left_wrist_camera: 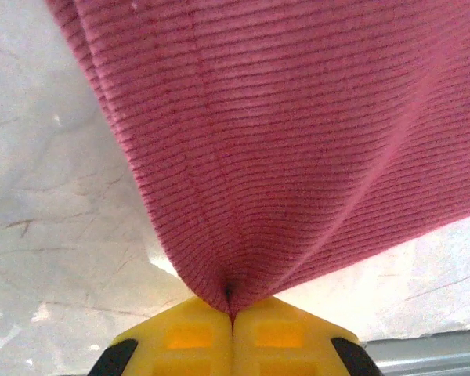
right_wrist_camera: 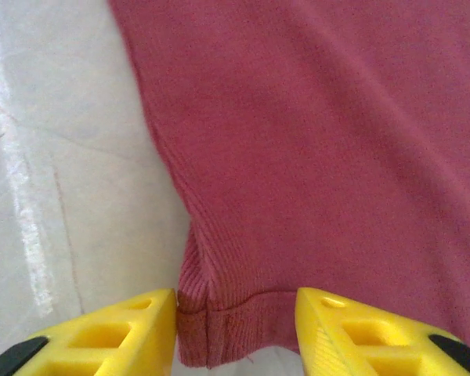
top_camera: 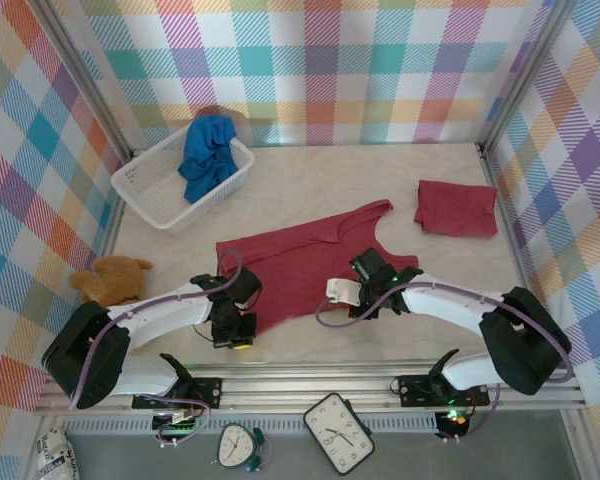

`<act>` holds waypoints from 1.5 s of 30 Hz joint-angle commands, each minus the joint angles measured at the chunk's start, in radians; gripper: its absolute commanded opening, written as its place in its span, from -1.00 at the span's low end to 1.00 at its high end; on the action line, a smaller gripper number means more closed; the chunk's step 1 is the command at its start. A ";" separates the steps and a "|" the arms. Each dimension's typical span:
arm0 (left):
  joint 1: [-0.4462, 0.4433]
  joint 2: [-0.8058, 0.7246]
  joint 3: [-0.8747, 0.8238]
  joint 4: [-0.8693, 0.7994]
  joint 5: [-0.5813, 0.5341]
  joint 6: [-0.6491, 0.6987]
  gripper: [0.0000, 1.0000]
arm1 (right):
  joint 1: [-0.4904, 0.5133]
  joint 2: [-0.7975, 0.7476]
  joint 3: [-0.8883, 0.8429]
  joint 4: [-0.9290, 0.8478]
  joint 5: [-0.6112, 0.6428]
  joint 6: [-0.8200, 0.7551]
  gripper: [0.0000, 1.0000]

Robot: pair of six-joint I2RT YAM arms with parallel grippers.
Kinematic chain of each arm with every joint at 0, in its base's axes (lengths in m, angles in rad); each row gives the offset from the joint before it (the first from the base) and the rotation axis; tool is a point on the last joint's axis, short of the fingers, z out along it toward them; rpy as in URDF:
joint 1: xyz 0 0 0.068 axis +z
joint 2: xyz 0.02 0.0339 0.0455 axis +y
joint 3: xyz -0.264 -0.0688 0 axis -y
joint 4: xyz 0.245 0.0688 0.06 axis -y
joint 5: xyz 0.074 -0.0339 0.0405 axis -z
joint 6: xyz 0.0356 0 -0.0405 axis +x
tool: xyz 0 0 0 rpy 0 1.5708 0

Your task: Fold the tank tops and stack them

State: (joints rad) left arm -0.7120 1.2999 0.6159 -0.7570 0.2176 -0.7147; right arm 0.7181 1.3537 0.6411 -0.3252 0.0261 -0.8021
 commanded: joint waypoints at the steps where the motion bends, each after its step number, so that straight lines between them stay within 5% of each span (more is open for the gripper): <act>1: -0.011 -0.030 0.039 -0.083 -0.023 0.007 -1.00 | 0.009 -0.034 -0.002 0.060 -0.001 -0.007 -0.07; 10: -0.008 -0.054 0.089 -0.157 -0.061 0.014 -1.00 | 0.023 0.119 0.030 0.028 0.015 -0.015 -0.07; 15: 0.002 -0.069 0.109 -0.197 -0.089 0.022 -1.00 | 0.030 0.077 0.033 -0.051 0.006 -0.003 -0.60; 19: 0.011 -0.081 0.132 -0.237 -0.113 0.031 -1.00 | 0.030 0.041 0.062 -0.125 -0.026 0.013 -0.77; 28: 0.097 -0.114 0.186 -0.223 -0.112 0.051 -1.00 | -0.013 0.048 0.146 -0.230 -0.146 0.024 -0.79; 45: 0.286 0.074 0.338 -0.213 -0.114 0.248 -1.00 | -0.135 0.270 0.376 -0.274 -0.248 -0.026 -0.74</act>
State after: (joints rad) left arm -0.4541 1.3415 0.9119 -0.9470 0.1135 -0.5358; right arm 0.5976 1.5841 0.9768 -0.5861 -0.1707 -0.8021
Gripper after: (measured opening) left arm 0.048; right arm 0.128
